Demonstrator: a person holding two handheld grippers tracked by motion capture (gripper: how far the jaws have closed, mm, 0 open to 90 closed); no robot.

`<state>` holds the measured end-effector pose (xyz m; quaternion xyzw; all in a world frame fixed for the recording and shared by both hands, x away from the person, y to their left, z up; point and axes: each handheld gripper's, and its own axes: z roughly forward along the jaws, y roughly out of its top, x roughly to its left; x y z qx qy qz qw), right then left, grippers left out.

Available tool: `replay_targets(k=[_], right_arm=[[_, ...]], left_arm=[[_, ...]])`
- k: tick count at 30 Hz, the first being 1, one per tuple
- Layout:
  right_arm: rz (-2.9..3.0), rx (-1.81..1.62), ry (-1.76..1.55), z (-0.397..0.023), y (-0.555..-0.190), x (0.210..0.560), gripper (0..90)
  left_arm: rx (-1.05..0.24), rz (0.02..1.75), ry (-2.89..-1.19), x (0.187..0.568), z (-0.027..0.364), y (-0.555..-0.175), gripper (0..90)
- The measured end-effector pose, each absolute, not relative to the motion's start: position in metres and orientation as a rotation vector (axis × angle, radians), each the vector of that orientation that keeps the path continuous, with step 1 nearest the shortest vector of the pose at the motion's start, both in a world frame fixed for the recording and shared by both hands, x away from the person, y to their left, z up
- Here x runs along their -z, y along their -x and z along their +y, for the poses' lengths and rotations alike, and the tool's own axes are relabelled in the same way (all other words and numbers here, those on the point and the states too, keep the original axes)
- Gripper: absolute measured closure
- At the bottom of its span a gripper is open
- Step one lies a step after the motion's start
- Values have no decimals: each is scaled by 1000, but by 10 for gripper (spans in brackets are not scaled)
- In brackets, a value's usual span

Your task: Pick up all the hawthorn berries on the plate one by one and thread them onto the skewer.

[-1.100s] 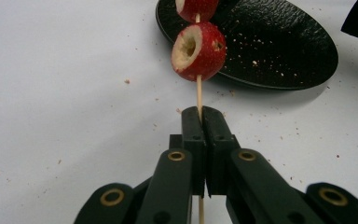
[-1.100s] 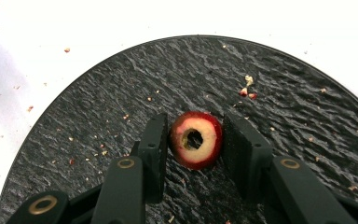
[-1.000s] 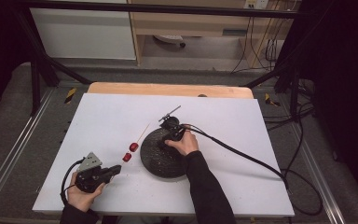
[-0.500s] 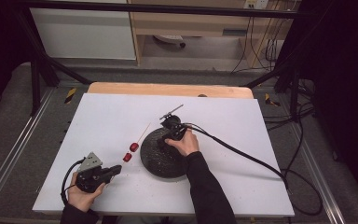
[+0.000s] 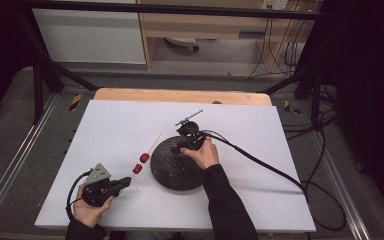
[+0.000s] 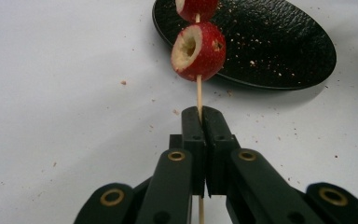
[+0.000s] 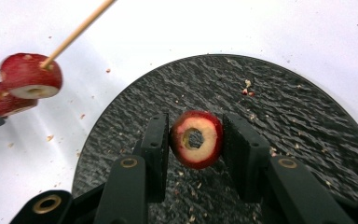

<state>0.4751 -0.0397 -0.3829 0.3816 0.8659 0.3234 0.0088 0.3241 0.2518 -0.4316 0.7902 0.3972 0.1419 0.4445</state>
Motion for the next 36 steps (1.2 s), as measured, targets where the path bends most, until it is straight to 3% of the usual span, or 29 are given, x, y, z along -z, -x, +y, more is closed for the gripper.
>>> replay_targets(k=[19, 36], right_arm=[[2585, -1280, -1250, -77, -444, 381, 632], [2339, -1660, -1371, -97, -417, 408, 634]], left_arm=[[-350, 963, -1971, 431, 244, -322, 883], [-350, 938, -1976, 430, 232, -321, 883]])
